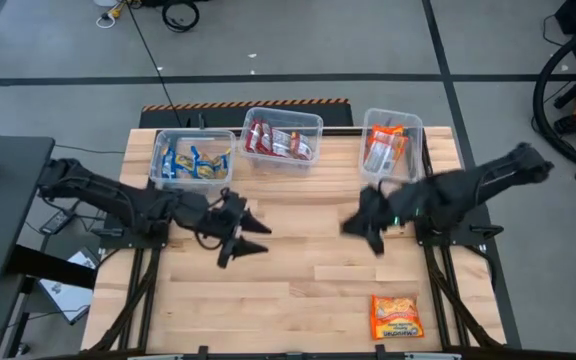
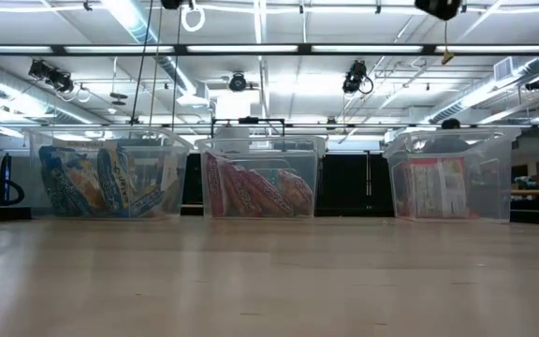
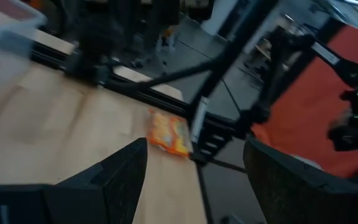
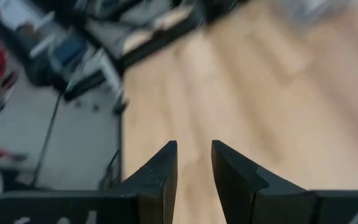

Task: Sort Maruchan noodles
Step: Put the right orange noodle pack into the right transparent bin

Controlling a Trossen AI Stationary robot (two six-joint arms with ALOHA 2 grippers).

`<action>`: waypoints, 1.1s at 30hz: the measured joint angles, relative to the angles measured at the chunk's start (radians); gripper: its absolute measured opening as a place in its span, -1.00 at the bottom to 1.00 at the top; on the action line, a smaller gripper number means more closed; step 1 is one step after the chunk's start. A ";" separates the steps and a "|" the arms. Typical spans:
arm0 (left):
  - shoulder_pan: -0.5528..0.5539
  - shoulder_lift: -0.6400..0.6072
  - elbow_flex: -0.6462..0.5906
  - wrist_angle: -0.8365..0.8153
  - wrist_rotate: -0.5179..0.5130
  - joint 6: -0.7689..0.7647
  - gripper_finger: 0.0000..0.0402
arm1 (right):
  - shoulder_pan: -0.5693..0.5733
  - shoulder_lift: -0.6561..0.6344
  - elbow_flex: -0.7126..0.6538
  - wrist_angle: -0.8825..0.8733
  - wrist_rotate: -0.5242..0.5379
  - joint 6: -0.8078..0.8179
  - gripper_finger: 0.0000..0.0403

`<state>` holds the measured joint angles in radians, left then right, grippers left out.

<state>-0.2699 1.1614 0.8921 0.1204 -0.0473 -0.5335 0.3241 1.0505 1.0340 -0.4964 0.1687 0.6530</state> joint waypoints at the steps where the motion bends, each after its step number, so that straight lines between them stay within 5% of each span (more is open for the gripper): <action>1: -0.020 0.000 0.000 0.000 -0.002 -0.001 0.35 | 0.042 0.026 0.000 0.002 0.005 0.034 -0.48; 7: -0.154 0.001 0.000 -0.040 -0.036 -0.031 0.35 | 0.253 0.200 0.000 0.054 0.006 0.269 -0.48; 12: -0.262 0.006 0.000 -0.082 -0.113 -0.038 0.35 | 0.325 0.428 0.104 0.130 -0.177 0.294 -0.48; 20: -0.353 0.006 0.000 -0.089 -0.242 -0.067 0.35 | 0.311 0.751 0.344 -0.031 -0.475 -0.024 -0.48; 27: -0.363 0.006 0.000 -0.088 -0.321 -0.110 0.35 | 0.286 0.919 0.380 -0.201 -0.765 -0.371 -0.45; 33: -0.363 0.006 0.000 -0.087 -0.378 -0.131 0.35 | 0.273 0.997 0.380 -0.329 -0.821 -0.666 -0.44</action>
<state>-0.6331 1.1675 0.8921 0.0334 -0.4249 -0.6641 0.5976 2.0470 1.4143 -0.8254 -0.6522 -0.0133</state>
